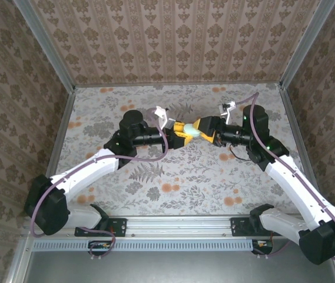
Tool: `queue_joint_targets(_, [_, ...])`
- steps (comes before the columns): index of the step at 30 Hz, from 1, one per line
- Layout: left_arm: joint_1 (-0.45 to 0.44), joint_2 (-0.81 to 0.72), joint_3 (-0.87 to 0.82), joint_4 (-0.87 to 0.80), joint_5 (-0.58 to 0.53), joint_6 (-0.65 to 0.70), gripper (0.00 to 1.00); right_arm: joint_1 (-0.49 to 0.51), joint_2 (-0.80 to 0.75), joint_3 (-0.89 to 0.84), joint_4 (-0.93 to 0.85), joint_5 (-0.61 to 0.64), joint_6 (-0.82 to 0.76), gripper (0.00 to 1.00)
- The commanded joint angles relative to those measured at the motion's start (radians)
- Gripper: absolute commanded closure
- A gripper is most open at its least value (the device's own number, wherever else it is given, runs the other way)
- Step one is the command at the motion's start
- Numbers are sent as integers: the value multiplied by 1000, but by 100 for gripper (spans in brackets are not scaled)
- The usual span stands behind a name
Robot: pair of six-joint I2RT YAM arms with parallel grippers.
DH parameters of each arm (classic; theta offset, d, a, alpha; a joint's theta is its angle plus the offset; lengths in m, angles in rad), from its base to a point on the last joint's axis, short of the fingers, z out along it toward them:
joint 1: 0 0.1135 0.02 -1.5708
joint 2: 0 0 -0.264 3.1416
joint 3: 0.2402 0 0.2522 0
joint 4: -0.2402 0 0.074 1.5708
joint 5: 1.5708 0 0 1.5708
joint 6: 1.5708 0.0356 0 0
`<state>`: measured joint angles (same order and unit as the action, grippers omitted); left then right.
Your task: Insert the wireless bluetooth earbuds into the charging case
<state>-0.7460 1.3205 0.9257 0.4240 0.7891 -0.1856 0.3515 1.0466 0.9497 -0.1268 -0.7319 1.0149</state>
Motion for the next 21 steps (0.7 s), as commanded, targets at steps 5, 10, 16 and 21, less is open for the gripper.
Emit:
queue_joint_targets(5, [-9, 5, 23, 37, -18, -34, 76, 35, 16, -27, 192, -25, 139, 52])
queue_joint_targets(10, [-9, -11, 11, -7, -35, -10, 65, 41, 30, -25, 213, -14, 160, 70])
queue_joint_targets(16, [-8, -67, 1, -150, -107, 70, 25, 37, 50, -12, 171, 24, 149, 74])
queue_joint_targets(21, [15, -151, -45, -277, -217, 128, 0, 34, 89, 28, -19, 91, 23, 75])
